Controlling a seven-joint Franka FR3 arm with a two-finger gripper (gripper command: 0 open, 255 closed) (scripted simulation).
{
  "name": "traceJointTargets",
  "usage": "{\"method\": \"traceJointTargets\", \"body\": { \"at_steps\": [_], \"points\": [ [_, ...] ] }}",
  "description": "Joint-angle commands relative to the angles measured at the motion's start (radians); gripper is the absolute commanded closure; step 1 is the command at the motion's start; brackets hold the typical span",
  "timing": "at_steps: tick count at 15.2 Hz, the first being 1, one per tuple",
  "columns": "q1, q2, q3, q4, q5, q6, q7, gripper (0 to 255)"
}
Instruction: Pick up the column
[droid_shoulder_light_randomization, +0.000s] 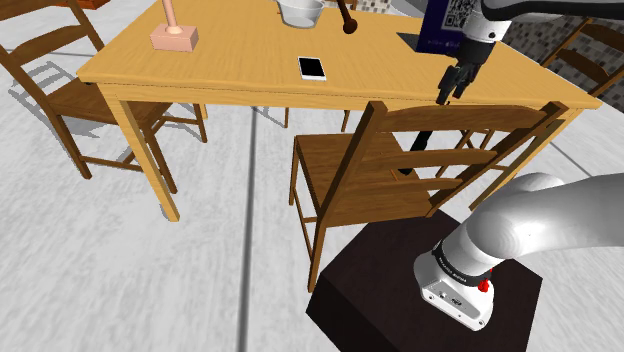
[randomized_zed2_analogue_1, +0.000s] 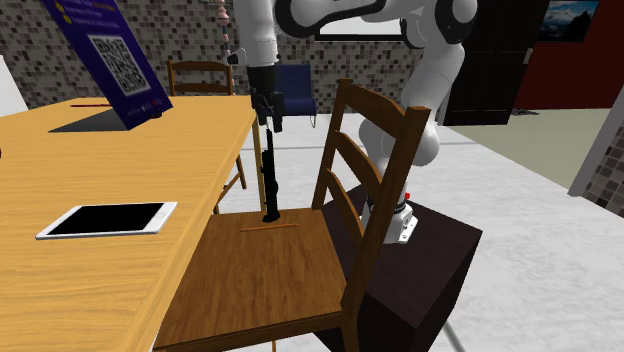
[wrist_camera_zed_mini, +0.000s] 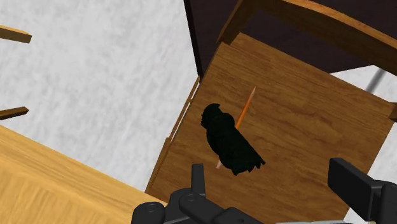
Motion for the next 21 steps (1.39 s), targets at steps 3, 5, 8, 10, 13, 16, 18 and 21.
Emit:
{"method": "traceJointTargets", "body": {
  "at_steps": [3, 5, 8, 10, 13, 16, 18, 21],
  "points": [
    [-0.007, 0.007, -0.016, -0.035, -0.011, 0.04, -0.003, 0],
    [-0.009, 0.009, -0.021, -0.06, -0.015, 0.067, -0.002, 0],
    [-0.011, 0.013, -0.029, -0.092, -0.021, 0.103, -0.001, 0],
    [-0.01, 0.014, -0.029, -0.092, -0.02, 0.104, -0.001, 255],
    [-0.011, 0.014, -0.029, -0.091, -0.021, 0.104, -0.002, 255],
    [-0.01, 0.015, -0.03, -0.091, -0.021, 0.104, -0.002, 255],
    [-0.01, 0.015, -0.03, -0.091, -0.021, 0.104, -0.002, 255],
    [-0.009, 0.01, -0.023, -0.067, -0.017, 0.075, -0.002, 255]
  ]
}}
